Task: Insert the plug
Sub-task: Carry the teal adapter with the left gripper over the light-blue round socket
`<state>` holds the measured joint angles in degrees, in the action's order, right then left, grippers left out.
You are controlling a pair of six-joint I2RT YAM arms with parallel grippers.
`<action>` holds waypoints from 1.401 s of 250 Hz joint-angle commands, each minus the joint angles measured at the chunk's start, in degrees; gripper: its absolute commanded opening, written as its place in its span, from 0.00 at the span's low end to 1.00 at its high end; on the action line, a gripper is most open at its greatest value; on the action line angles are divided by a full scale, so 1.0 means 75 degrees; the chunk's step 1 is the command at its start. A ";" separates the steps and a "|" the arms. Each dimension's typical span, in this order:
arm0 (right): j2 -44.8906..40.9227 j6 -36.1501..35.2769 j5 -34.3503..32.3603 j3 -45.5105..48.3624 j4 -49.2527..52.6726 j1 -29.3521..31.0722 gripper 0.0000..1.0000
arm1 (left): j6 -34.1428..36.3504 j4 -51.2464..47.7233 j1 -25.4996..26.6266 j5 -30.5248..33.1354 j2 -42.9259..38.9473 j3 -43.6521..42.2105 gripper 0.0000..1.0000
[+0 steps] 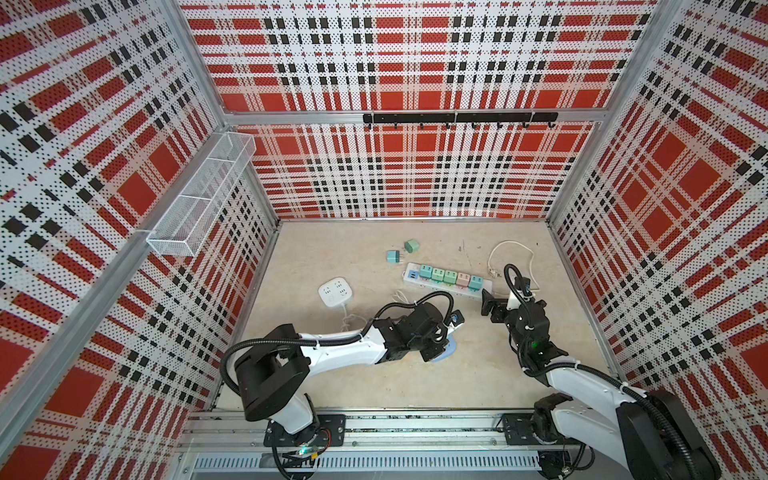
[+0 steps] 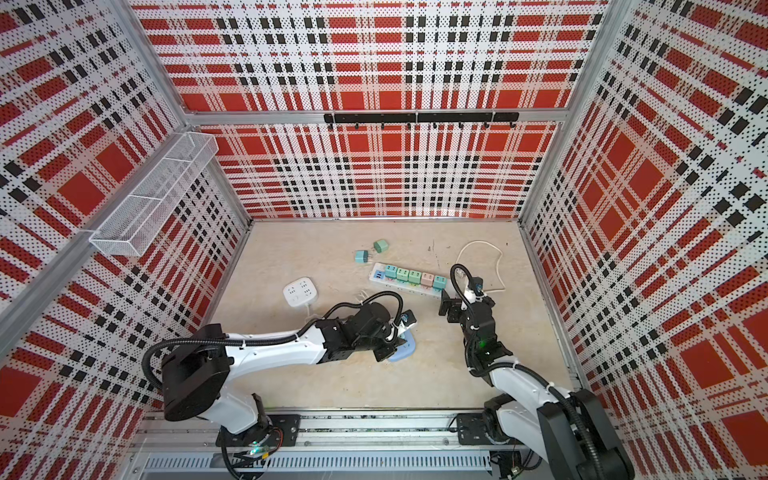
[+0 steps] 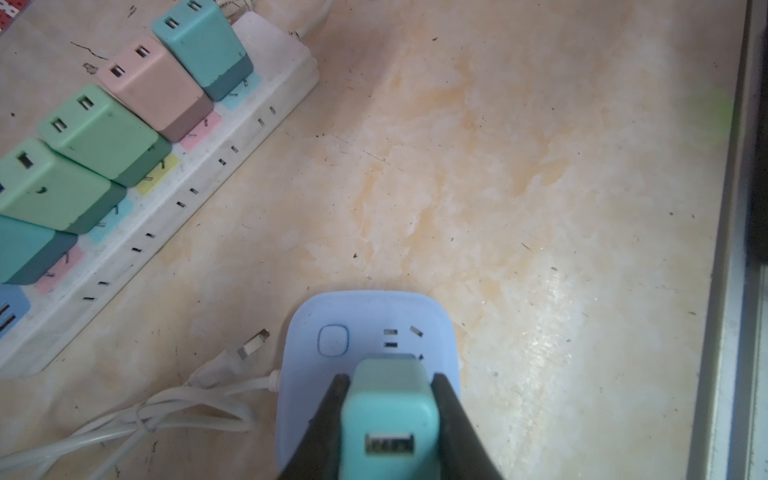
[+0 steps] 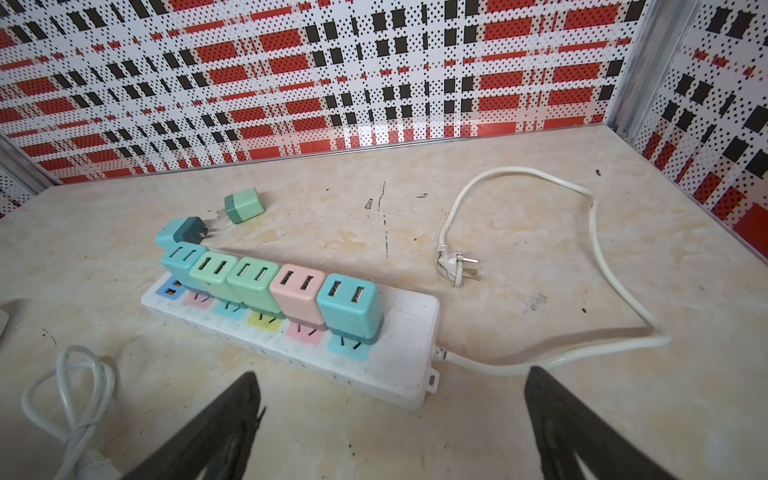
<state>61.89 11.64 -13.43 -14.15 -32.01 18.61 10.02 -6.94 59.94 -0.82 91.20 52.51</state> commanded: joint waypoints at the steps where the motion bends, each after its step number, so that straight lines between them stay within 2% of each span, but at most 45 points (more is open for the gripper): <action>1: 0.0033 0.0053 -0.0033 -0.0160 -0.0326 -0.0030 1.00 | 0.0196 -0.0221 0.0058 0.0130 0.0189 0.0286 0.00; 75: 0.0112 0.0029 0.0085 -0.0213 -0.0311 -0.0032 1.00 | 0.0177 -0.0316 0.0058 0.0110 0.0531 0.0562 0.00; 114: 0.0206 -0.0005 0.0233 -0.0281 -0.0258 -0.0032 1.00 | 0.0095 -0.0067 0.0058 -0.0131 0.0596 0.0522 0.00; 216: 0.0151 0.0000 0.0215 -0.0257 -0.0255 -0.0028 1.00 | -0.0071 0.0313 0.0047 -0.0138 0.1010 0.0662 0.00; 300: 0.0180 0.0018 0.0198 -0.0270 -0.0238 -0.0031 1.00 | -0.0243 0.0179 0.0035 -0.0149 0.1107 0.0699 0.00; 350: 0.0176 0.0019 0.0204 -0.0268 -0.0244 -0.0032 1.00 | -0.0386 -0.0203 -0.0225 -0.0331 0.1470 0.0930 0.00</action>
<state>63.00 11.62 -12.03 -14.98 -31.94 18.61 8.54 -5.89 59.42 -1.50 99.26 57.71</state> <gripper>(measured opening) 0.998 0.298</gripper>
